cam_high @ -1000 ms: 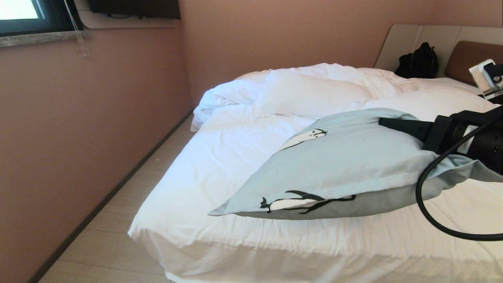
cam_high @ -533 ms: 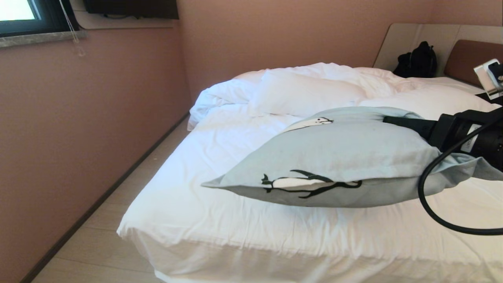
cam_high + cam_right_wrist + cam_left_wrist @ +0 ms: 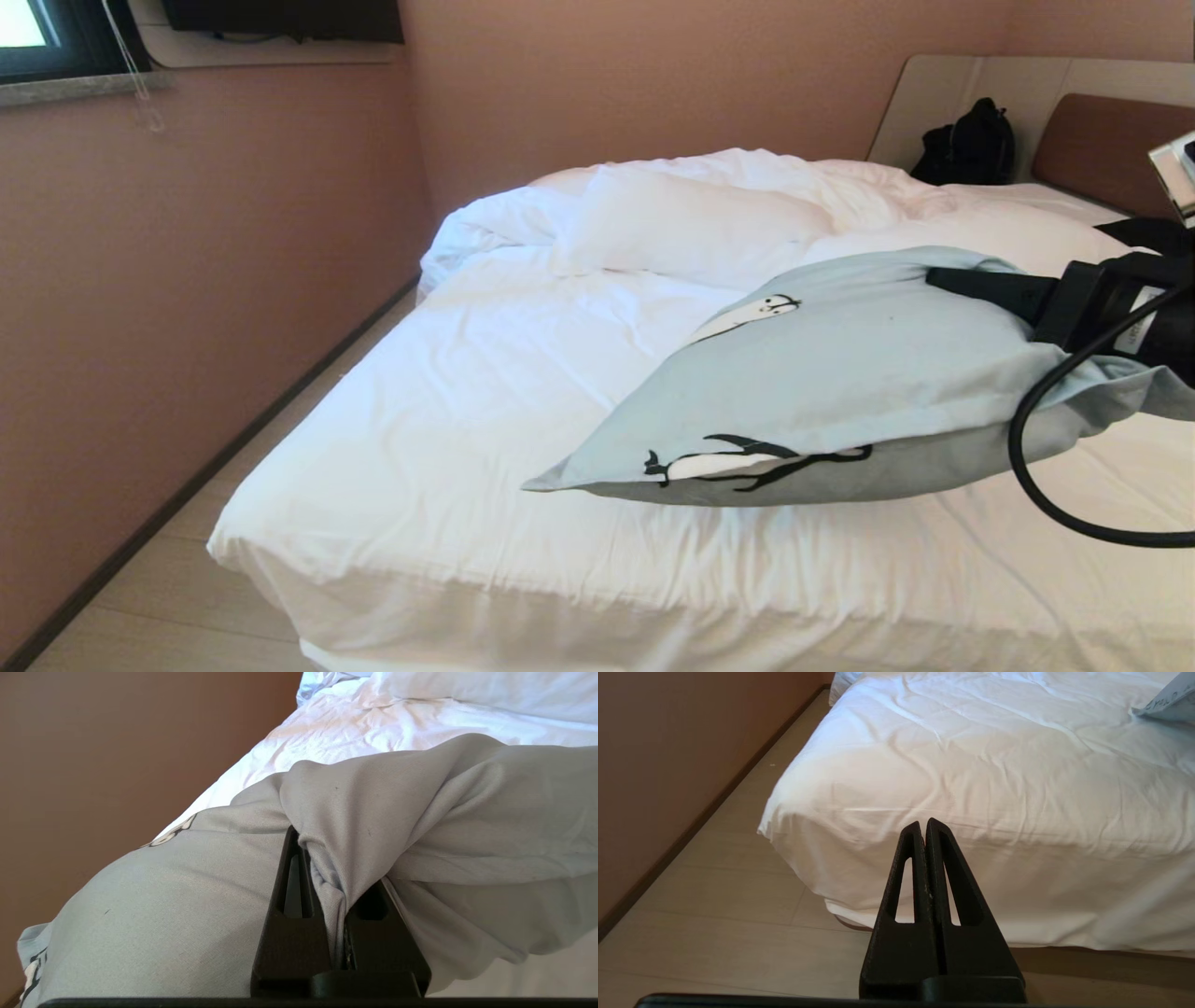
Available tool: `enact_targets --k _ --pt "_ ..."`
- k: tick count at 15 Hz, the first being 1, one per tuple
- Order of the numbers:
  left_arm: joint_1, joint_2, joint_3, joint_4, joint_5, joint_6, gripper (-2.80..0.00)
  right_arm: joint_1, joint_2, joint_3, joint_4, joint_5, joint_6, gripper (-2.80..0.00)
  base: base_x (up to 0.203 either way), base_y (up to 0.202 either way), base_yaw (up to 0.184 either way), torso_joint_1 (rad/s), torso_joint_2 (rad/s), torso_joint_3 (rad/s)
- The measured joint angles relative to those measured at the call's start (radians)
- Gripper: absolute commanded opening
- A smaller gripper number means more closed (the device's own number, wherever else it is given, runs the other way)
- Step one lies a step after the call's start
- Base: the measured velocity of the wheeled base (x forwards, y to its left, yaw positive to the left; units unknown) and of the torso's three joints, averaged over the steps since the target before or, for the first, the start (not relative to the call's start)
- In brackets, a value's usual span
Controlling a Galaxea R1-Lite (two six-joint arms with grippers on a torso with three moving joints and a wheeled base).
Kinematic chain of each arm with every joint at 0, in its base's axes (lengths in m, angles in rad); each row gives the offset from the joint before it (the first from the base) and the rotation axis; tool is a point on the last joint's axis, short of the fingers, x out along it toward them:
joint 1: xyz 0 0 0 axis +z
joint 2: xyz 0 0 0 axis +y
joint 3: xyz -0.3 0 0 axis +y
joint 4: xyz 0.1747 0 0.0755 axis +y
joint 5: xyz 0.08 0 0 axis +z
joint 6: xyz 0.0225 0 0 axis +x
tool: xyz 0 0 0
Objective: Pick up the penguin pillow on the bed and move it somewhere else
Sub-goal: Move to the head of the bed
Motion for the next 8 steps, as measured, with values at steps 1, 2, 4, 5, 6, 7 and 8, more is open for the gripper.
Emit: enact_targets --k 1,2,4,5,6,7,8 --pt "0.000 0.000 0.000 0.000 0.000 0.000 -2.80 -0.013 -0.001 -0.001 0.000 0.011 0.000 -2.80 0.000 -0.198 0.004 0.002 0.00 0.002" --pt "0.000 0.000 0.000 0.000 0.000 0.000 -2.80 -0.024 -0.001 -0.004 0.000 0.021 0.000 -2.80 0.000 -0.195 0.000 0.002 0.00 0.001" --pt "0.000 0.000 0.000 0.000 0.000 -0.001 -2.80 -0.041 -0.001 -0.007 -0.001 0.027 0.000 -2.80 0.000 -0.195 0.000 0.003 0.00 -0.003" --pt "0.000 0.000 0.000 0.000 0.000 0.000 -2.80 -0.049 -0.002 -0.008 -0.002 0.028 -0.001 -2.80 0.000 -0.197 0.001 0.003 0.00 0.002" --pt "0.000 0.000 0.000 0.001 0.000 0.000 -2.80 -0.056 -0.003 -0.008 -0.005 0.027 -0.001 -2.80 0.000 -0.199 0.000 0.002 0.01 -0.002" --pt "0.000 0.000 0.000 0.000 0.000 0.000 -2.80 -0.061 -0.004 -0.010 -0.005 0.026 -0.001 -2.80 0.000 -0.194 -0.001 0.005 0.00 0.002" --pt "0.000 0.000 0.000 0.000 0.000 0.000 -2.80 -0.071 -0.005 -0.012 -0.005 0.026 -0.001 -2.80 0.000 -0.198 0.000 0.002 0.01 0.007"
